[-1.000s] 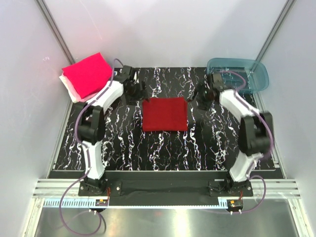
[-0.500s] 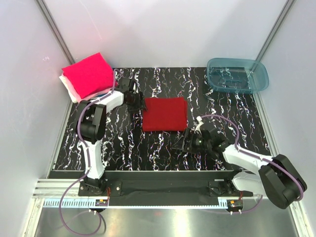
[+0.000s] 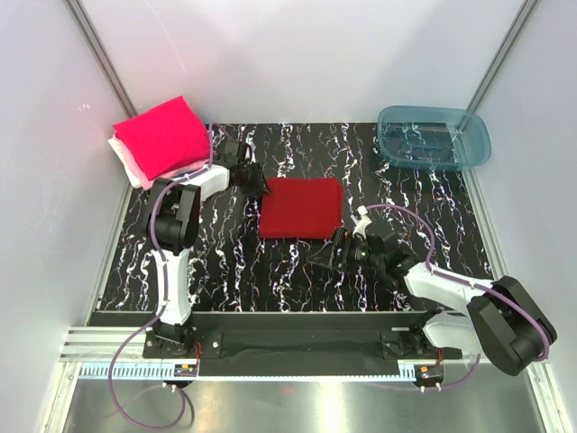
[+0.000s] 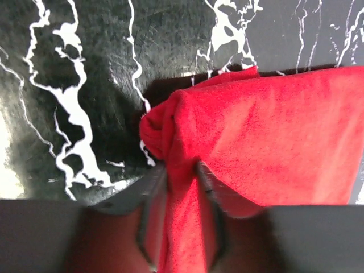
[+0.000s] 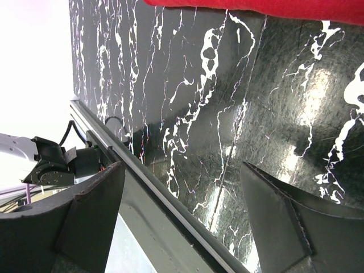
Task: Fold and stack the t-shirts
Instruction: Neatly place the folded tshirt to the corner
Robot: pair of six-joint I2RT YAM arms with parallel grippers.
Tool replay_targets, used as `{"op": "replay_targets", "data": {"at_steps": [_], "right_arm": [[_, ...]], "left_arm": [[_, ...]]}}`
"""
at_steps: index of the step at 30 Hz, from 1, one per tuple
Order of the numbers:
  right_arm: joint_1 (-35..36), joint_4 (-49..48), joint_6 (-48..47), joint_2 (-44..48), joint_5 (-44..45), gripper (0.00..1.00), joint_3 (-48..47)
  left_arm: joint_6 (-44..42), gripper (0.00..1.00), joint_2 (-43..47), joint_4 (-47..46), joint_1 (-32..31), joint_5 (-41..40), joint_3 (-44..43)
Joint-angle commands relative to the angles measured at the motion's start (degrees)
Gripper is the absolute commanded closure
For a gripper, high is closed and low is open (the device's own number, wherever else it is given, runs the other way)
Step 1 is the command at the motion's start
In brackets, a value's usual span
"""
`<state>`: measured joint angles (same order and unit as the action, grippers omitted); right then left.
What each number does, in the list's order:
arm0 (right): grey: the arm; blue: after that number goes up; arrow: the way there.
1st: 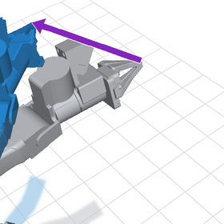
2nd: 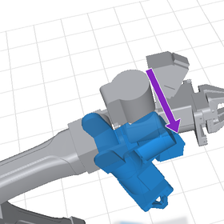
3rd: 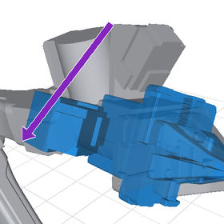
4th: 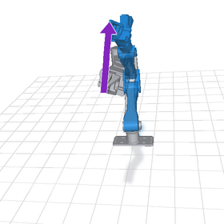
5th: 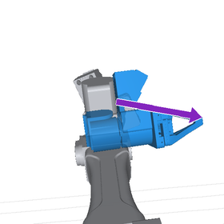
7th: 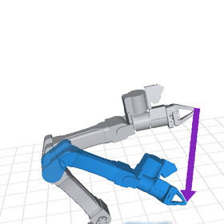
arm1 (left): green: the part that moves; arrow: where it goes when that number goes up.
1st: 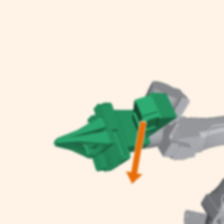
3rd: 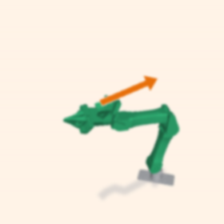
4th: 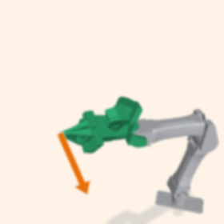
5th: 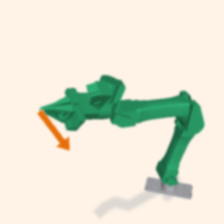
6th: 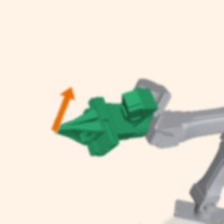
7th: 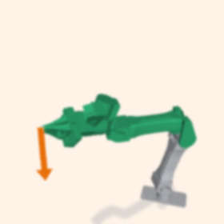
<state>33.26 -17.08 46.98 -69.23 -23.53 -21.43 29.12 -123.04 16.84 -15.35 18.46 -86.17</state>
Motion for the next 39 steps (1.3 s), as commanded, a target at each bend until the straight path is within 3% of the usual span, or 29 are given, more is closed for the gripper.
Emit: {"op": "replay_targets", "data": {"at_steps": [1,4,11,26,39], "right_arm": [[-0.03,-3.22,0.13,-0.55,-0.38,0.11,-2.04],[-0.03,-3.13,0.13,-1.34,-0.55,0.11,-2.56],[-0.03,-3.05,0.21,-1.26,-0.47,0.11,-2.56],[-0.03,-3.4,0.22,-0.82,-0.38,0.11,-1.95],[-0.03,-3.84,0.3,-0.9,-0.11,0.11,-1.6]], "left_arm": [[-0.47,0.8,-2.73,-1.11,0.06,0.96,1.44],[-1.08,1.0,-2.9,-1.2,0.06,2.63,1.01],[-2.58,1.0,4.9,2.12,0.06,2.82,0.22],[-8.64,1.0,5.45,25.15,3.57,-5.62,-24.03],[-9.17,1.0,3.25,32.9,6.92,-9.84,-42.29]]}}
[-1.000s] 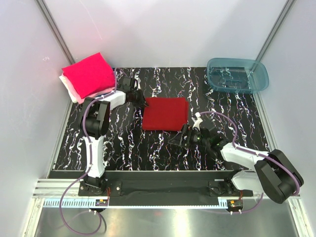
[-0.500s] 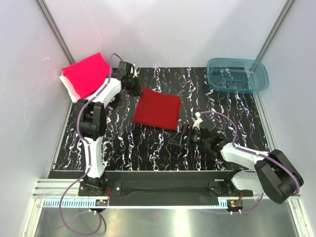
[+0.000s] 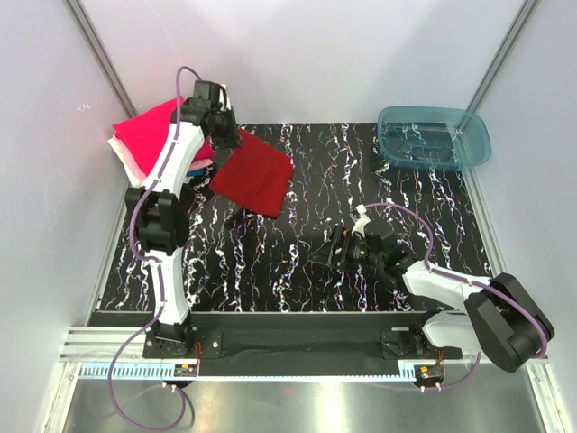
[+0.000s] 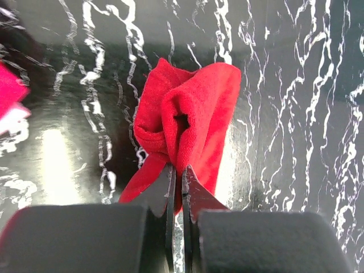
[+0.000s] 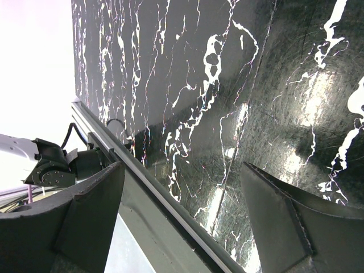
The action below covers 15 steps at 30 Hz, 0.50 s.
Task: Fold and stack the t-shirts
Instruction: Neatly place the folded tshirt to the corner
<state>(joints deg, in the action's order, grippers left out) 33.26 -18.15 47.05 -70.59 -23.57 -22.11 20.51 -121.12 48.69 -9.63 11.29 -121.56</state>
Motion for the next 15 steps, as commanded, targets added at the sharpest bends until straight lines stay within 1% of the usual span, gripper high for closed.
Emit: {"op": "replay_targets", "data": {"at_steps": [1,3,5,10,15], "right_arm": [[-0.03,-2.85,0.24,0.19,-0.16,0.11,-0.92],[0.05,-2.77,0.24,0.01,-0.25,0.11,-1.09],[-0.03,-2.85,0.24,-0.34,-0.33,0.11,-1.18],[0.05,-2.94,0.33,-0.17,-0.16,0.11,-1.01],[-0.03,-2.94,0.33,-0.25,0.02,0.11,-1.01]], "left_arm": [[-0.91,1.0,0.54,2.45,1.54,-3.2,-8.68],[-1.09,1.0,-0.25,3.69,1.89,-3.99,-14.02],[-0.83,1.0,-0.7,4.22,2.94,-4.17,-17.29],[1.19,1.0,3.16,-0.68,5.67,-4.52,-16.87],[-0.12,1.0,5.89,-7.02,6.55,-5.57,-17.75]]}}
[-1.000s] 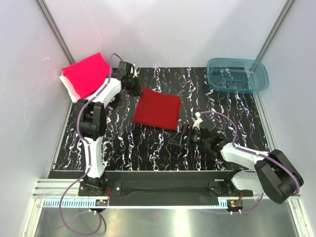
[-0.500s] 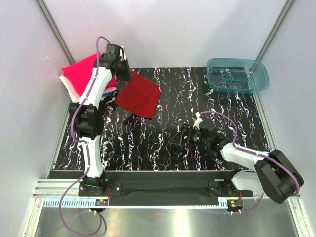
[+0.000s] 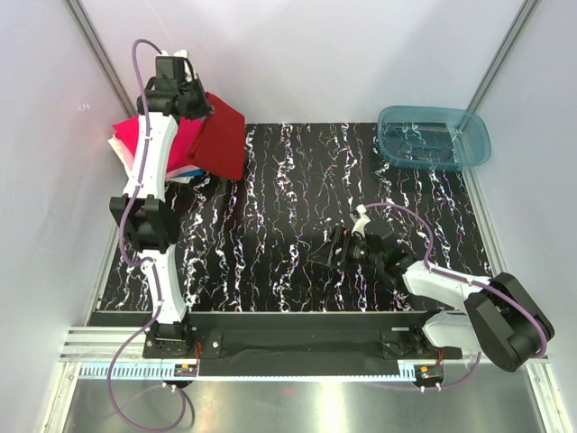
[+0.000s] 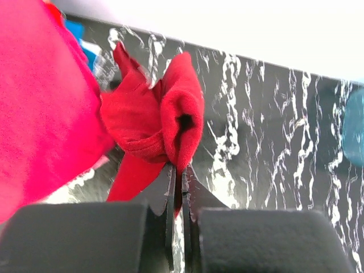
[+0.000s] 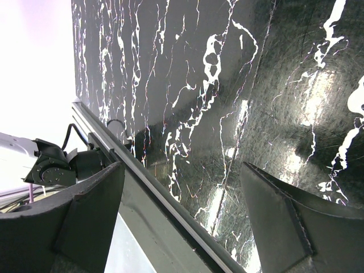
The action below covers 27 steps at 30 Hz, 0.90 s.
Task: Fold and stack the t-shirts
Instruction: Neatly place the folded tshirt to the corner
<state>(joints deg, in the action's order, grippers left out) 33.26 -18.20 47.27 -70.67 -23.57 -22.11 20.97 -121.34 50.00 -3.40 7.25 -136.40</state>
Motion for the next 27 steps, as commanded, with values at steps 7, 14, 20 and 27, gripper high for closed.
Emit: {"op": "replay_targets", "data": {"at_steps": [7,14,20,27], "right_arm": [[-0.03,-3.07,0.28,0.19,0.19,0.11,-0.66],[-0.03,-3.16,0.2,0.1,0.02,0.11,-0.66],[-0.12,-3.34,0.28,0.01,-0.07,0.11,-0.57],[-0.12,-3.34,0.37,0.01,-0.07,0.11,-0.57]], "left_arm": [[1.0,1.0,6.81,-11.5,2.69,-4.08,-6.69],[3.55,1.0,7.34,-12.47,6.12,-4.96,-6.42],[4.78,1.0,6.91,-13.17,9.9,-3.12,-6.25],[4.61,1.0,7.25,-13.17,13.68,-3.11,-2.39]]}}
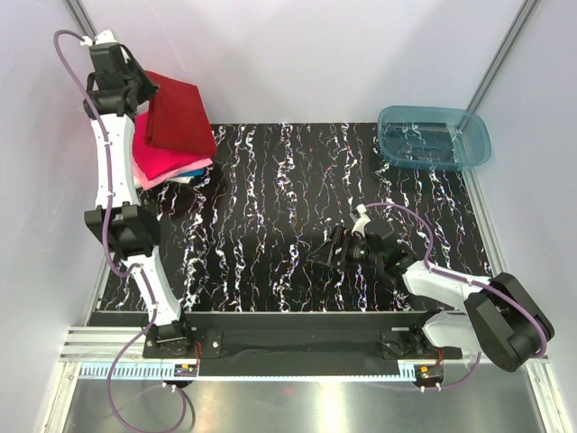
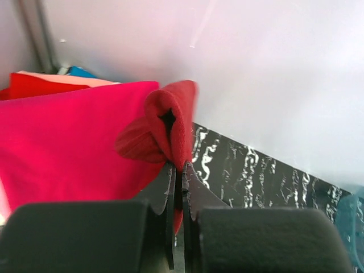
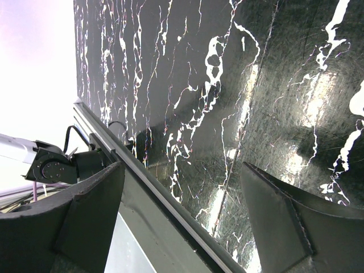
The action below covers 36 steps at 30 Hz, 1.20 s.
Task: Fold and stack the t-shirts
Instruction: Neatly place the folded tshirt to the corner
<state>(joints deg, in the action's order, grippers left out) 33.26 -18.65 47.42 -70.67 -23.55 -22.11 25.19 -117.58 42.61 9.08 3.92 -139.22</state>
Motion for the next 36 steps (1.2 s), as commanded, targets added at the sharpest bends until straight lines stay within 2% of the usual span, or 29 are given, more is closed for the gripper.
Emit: {"op": "replay_targets", "data": {"at_steps": [1,4,8,11,15,24,33,36], "right_arm": [[-0.12,-2.88,0.22,-0.08,-0.18,0.11,-0.65],[-0.12,-2.88,0.31,-0.43,-0.27,0.11,-0.74],[-0.03,-2.88,0.31,-0.17,-0.18,0.11,-0.66],[-0.12,-2.88,0.31,-0.08,-0.09,0.11,-0.66],[-0.12,-2.88,0.31,-0.6,-0.36,0.11,-0.83],[-0.21,-2.88,0.31,-0.78,-0.53,0.11,-1.01],[-0.47,-2.97,0.39,-0.96,-0.88,0.1,-0.92],[-0.56,-3.14,0.39,-1.48,-1.15,0.1,-1.09]], "left_arm": [[0.13,1.0,3.58,-5.7,1.46,0.29,0.79],[0.04,1.0,3.32,-4.73,2.43,-0.32,1.14],[0.3,1.0,3.23,-2.54,3.4,-6.53,2.28],[-0.22,1.0,2.88,-2.44,4.45,-7.52,2.55],[-3.12,1.0,1.04,-1.39,4.98,-10.68,1.32],[-3.39,1.0,-4.5,1.42,6.74,-18.07,1.05],[-4.1,0.96,-11.35,3.18,8.67,-21.41,2.99],[-4.54,0.89,-12.85,3.01,9.28,-21.77,2.46]]}}
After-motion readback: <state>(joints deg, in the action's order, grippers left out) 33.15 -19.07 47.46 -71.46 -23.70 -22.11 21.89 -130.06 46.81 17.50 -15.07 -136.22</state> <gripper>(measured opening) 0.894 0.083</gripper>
